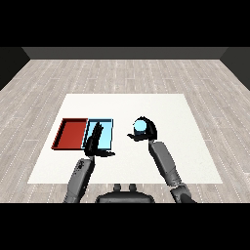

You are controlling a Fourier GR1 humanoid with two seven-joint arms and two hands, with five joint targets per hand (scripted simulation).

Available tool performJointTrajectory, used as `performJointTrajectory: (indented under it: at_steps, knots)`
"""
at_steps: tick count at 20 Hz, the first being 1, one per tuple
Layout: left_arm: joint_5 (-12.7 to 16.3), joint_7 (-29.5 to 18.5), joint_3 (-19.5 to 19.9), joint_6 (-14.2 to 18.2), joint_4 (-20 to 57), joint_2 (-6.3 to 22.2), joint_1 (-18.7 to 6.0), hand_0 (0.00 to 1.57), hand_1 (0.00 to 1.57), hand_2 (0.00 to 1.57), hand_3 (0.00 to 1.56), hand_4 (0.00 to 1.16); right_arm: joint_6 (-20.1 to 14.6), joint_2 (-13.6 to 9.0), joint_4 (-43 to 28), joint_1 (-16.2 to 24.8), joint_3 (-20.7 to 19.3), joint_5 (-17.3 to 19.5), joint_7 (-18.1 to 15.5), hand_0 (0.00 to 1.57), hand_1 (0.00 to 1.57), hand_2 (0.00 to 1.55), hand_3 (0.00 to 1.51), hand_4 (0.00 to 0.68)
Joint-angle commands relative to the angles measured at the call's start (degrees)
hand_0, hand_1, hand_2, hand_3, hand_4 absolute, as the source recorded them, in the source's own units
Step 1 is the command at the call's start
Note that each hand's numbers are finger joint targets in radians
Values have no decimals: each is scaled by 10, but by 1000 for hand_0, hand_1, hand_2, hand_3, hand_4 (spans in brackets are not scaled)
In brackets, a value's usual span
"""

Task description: Pick the blue can and put it in the blue box

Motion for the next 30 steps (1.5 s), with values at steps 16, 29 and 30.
performJointTrajectory:
  at_steps: [16,29,30]
  knots:
    - [61,-6,-98,104,133,-2,-120,0,0,0,0,0,-33,10,-62,36,79,-7,-5,1407,1407,1445,1408,665]
    - [113,-31,-170,141,209,-2,-149,0,0,0,0,0,-69,10,-109,14,129,-18,39,1399,1399,1444,1407,666]
    - [94,-34,-136,110,226,-2,-154,0,0,0,0,0,-46,0,-149,33,113,-3,67,1390,1390,1438,1401,659]
